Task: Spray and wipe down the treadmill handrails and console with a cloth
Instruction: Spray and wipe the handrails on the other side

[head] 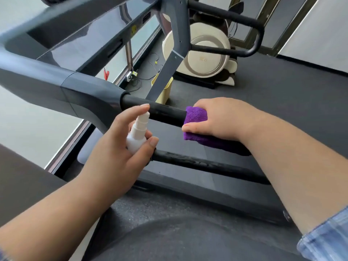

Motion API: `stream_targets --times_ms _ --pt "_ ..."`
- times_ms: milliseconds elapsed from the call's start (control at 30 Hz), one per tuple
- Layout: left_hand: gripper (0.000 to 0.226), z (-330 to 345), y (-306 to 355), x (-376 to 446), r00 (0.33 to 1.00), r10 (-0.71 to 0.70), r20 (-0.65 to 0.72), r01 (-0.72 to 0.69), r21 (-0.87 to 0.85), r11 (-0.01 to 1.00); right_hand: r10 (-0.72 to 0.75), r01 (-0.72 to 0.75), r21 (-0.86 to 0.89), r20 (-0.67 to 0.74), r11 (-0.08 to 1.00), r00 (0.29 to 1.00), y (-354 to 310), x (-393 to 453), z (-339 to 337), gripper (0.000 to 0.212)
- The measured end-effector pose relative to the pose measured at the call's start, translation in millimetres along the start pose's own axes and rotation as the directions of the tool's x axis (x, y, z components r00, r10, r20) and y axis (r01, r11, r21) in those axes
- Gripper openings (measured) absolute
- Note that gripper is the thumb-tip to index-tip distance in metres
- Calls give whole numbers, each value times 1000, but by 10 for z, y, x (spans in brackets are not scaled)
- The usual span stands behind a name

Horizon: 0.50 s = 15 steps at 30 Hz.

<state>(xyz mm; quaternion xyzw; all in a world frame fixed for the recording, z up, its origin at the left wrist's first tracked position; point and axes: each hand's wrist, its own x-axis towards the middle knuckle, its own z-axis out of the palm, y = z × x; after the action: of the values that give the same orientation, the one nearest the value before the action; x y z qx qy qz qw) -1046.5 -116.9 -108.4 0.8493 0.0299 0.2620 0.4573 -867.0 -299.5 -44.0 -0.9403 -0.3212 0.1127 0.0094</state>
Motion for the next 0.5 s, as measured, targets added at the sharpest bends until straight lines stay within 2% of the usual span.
stream_targets --times_ms 100,167,267,400,433,500 --pt "53 4 12 14 1000 -3 -15 3 -25 1000 -68 19 -180 -272 984 960 -406 93 235 83" --pt "54 11 37 30 999 -8 -43 5 -53 999 -98 31 -189 -357 981 929 -610 159 314 77" --pt "54 -6 66 33 995 9 -95 -19 -102 995 -115 88 -89 -377 992 919 -630 176 323 68" --pt "55 -38 26 -3 988 14 -154 -32 -116 993 -97 187 135 -497 973 862 -538 -11 365 73" --pt "56 -38 16 -8 986 14 -164 -33 -115 993 -89 193 148 -526 970 846 -540 -34 371 71" --pt "58 -39 -1 -32 985 1 -175 -20 -108 994 -66 161 145 -509 976 858 -612 31 346 67"
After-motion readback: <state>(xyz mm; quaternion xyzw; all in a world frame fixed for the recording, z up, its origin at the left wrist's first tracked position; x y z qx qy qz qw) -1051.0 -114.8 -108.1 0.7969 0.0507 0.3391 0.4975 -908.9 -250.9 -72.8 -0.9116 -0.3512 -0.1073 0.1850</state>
